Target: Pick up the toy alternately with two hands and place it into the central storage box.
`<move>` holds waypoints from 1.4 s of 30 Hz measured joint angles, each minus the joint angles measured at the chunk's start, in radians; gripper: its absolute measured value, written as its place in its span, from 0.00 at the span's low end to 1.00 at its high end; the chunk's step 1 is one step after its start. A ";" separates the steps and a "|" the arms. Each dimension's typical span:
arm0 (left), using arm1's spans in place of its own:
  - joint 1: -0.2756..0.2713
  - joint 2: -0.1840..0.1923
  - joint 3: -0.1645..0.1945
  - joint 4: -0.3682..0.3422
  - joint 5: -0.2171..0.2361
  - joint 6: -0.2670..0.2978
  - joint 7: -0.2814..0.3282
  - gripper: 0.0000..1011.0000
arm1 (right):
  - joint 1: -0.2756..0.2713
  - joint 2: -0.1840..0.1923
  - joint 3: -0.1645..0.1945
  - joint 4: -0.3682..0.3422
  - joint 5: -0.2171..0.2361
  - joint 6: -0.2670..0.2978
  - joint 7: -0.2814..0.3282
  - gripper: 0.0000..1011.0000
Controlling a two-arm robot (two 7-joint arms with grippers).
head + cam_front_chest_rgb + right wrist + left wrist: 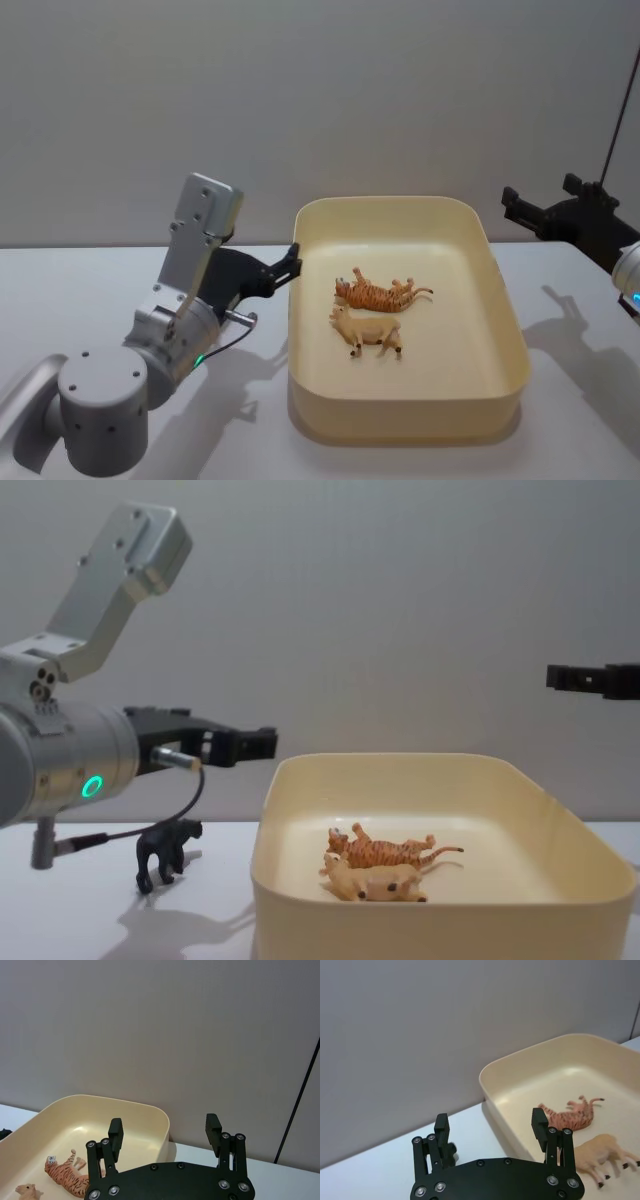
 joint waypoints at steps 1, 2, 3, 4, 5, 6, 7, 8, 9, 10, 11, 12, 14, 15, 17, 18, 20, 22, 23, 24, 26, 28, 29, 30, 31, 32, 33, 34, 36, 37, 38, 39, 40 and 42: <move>-0.002 -0.001 -0.004 0.003 -0.008 0.024 0.012 0.99 | -0.001 0.000 0.000 -0.001 0.000 0.000 0.000 0.99; -0.004 -0.001 -0.006 0.005 -0.011 0.035 0.017 0.99 | -0.001 0.000 0.000 -0.001 0.000 0.000 0.000 0.99; -0.004 -0.001 -0.006 0.005 -0.011 0.035 0.017 0.99 | -0.001 0.000 0.000 -0.001 0.000 0.000 -0.001 0.99; -0.007 -0.002 -0.013 0.011 -0.019 0.064 0.033 0.99 | -0.002 0.001 0.001 -0.002 0.000 0.000 -0.001 0.99; -0.008 -0.003 -0.014 0.014 -0.023 0.076 0.039 0.99 | -0.002 0.001 0.001 -0.003 0.000 0.000 -0.001 0.99; -0.010 -0.003 -0.016 0.016 -0.025 0.085 0.041 0.99 | -0.002 0.001 0.001 -0.003 0.000 0.000 -0.002 0.99; -0.012 -0.004 -0.019 0.022 -0.029 0.100 0.050 0.99 | -0.002 0.001 0.001 -0.003 0.001 0.000 -0.002 0.99; -0.014 -0.005 -0.021 0.027 -0.031 0.107 0.052 0.99 | -0.002 0.001 0.001 -0.003 0.001 0.000 -0.002 0.99; -0.015 -0.006 -0.022 0.029 -0.032 0.114 0.055 0.99 | -0.003 0.001 0.001 -0.004 0.001 0.000 -0.002 0.99; -0.018 -0.007 -0.024 0.035 -0.034 0.122 0.057 0.99 | -0.003 0.001 0.001 -0.004 0.001 0.000 -0.002 0.99; -0.022 -0.008 -0.027 0.043 -0.037 0.132 0.060 0.99 | -0.003 0.001 0.001 -0.004 0.001 0.000 -0.002 0.99; -0.024 -0.010 -0.028 0.050 -0.038 0.137 0.061 0.99 | -0.003 0.002 0.001 -0.004 0.001 0.000 -0.002 0.99; -0.029 -0.012 -0.031 0.059 -0.040 0.146 0.063 0.99 | -0.003 0.002 0.002 -0.005 0.001 0.000 -0.003 0.99; -0.035 -0.015 -0.033 0.072 -0.042 0.152 0.063 0.99 | -0.003 0.002 0.002 -0.005 0.001 0.000 -0.003 0.99; -0.040 -0.017 -0.035 0.084 -0.043 0.156 0.063 0.99 | -0.003 0.002 0.002 -0.005 0.001 0.000 -0.003 0.99; -0.046 -0.020 -0.037 0.096 -0.044 0.159 0.063 0.99 | -0.003 0.002 0.002 -0.005 0.001 0.000 -0.003 0.99; -0.056 -0.026 -0.040 0.117 -0.044 0.160 0.060 0.99 | -0.004 0.002 0.002 -0.006 0.001 0.000 -0.003 0.99; -0.062 -0.029 -0.041 0.131 -0.045 0.160 0.059 0.99 | -0.004 0.002 0.002 -0.006 0.001 0.000 -0.003 0.99; -0.065 -0.031 -0.041 0.138 -0.046 0.160 0.058 0.99 | -0.004 0.002 0.002 -0.006 0.002 0.000 -0.003 0.99; -0.069 -0.034 -0.042 0.146 -0.046 0.159 0.057 0.99 | -0.004 0.002 0.002 -0.006 0.001 0.000 -0.003 0.99; -0.078 -0.040 -0.044 0.168 -0.048 0.156 0.056 0.99 | -0.004 0.003 0.002 -0.006 0.002 0.000 -0.003 0.99; -0.087 -0.046 -0.045 0.190 -0.051 0.153 0.055 0.99 | -0.004 0.003 0.002 -0.006 0.001 0.000 -0.003 0.99; -0.090 -0.048 -0.046 0.195 -0.052 0.152 0.055 0.99 | -0.004 0.003 0.002 -0.007 0.001 0.000 -0.003 0.99; -0.094 -0.052 -0.047 0.210 -0.054 0.150 0.055 0.99 | -0.004 0.003 0.002 -0.007 0.001 0.000 -0.003 0.99; -0.094 -0.052 -0.047 0.210 -0.054 0.150 0.055 0.99 | -0.005 0.003 0.002 -0.007 0.001 0.000 -0.003 0.99; -0.098 -0.055 -0.048 0.224 -0.058 0.147 0.055 0.99 | -0.005 0.003 0.002 -0.007 0.001 0.000 -0.003 0.99; -0.100 -0.057 -0.049 0.229 -0.060 0.146 0.055 0.99 | -0.005 0.003 0.002 -0.007 0.001 0.000 -0.003 0.99; -0.104 -0.060 -0.050 0.240 -0.065 0.145 0.055 0.99 | -0.005 0.003 0.002 -0.007 0.001 0.000 -0.003 0.99; -0.107 -0.062 -0.052 0.252 -0.069 0.143 0.057 0.99 | -0.005 0.003 0.002 -0.007 0.001 0.000 -0.003 0.99; -0.110 -0.064 -0.054 0.262 -0.074 0.141 0.058 0.99 | -0.005 0.003 0.002 -0.007 0.001 0.000 -0.003 0.99; -0.111 -0.065 -0.054 0.267 -0.077 0.140 0.060 0.99 | -0.005 0.003 0.002 -0.007 0.001 0.000 -0.003 0.99; -0.112 -0.066 -0.055 0.272 -0.079 0.139 0.061 0.99 | -0.005 0.003 0.002 -0.007 0.001 0.000 -0.003 0.99; -0.115 -0.069 -0.057 0.283 -0.083 0.137 0.062 0.99 | -0.005 0.003 0.002 -0.007 0.001 0.000 -0.003 0.99; -0.117 -0.070 -0.059 0.292 -0.087 0.135 0.064 0.99 | -0.005 0.003 0.002 -0.007 0.001 0.000 -0.003 0.99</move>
